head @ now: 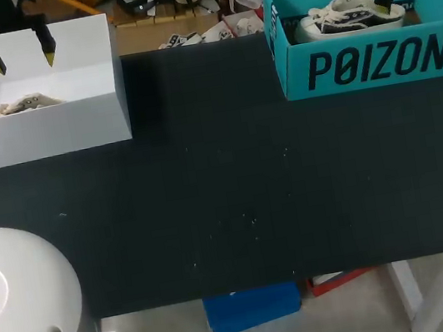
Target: Take the shoe out of the shoebox, open the shoe tongue, remove and reinsert the insole, then place the shoe into the shoebox
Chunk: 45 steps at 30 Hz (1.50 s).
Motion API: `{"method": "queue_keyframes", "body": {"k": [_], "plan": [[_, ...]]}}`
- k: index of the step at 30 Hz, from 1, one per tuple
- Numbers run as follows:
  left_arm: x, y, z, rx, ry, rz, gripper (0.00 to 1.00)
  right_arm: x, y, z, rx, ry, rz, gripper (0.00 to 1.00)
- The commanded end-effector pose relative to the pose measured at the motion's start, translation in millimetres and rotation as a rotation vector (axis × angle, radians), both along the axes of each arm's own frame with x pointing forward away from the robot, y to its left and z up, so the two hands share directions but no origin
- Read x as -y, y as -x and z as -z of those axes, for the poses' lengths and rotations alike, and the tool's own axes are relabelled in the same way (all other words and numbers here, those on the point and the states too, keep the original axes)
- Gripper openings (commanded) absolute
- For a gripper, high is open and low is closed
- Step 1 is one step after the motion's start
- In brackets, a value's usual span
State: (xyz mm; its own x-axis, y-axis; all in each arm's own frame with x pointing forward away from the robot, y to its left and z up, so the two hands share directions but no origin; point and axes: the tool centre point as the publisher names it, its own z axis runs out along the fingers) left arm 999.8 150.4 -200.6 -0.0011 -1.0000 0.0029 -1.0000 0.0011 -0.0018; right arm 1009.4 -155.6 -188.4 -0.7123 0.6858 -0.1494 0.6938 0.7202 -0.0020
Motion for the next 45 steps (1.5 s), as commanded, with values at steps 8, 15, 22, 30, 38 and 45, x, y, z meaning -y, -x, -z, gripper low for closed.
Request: {"method": "queue_keyframes", "body": {"k": [8,15,22,30,38,45], "plan": [[0,0.1,-1,-0.001,-0.001,-0.001,1.0,0,-7.7,-6,-0.037,0.043,-0.7,1.0],[0,0.1,-1,-0.001,-0.001,-0.001,1.0,-3,-24.9,5,-0.013,0.049,-0.67,1.0],[0,0.1,-1,-0.001,-0.001,-0.001,1.0,-12,-61.9,21,0.006,0.068,-0.642,0.91],[0,0.1,-1,-0.001,-0.001,-0.001,1.0,-24,-101.1,44,-0.014,0.062,-0.67,0.94],[0,0.1,-1,-0.001,-0.001,-0.001,1.0,-24,-138.3,76,-0.041,0.047,-0.676,0.75],[0,0.1,-1,-0.001,-0.001,-0.001,1.0,-20,-165.0,109,-0.052,0.025,-0.665,0.49]]}}
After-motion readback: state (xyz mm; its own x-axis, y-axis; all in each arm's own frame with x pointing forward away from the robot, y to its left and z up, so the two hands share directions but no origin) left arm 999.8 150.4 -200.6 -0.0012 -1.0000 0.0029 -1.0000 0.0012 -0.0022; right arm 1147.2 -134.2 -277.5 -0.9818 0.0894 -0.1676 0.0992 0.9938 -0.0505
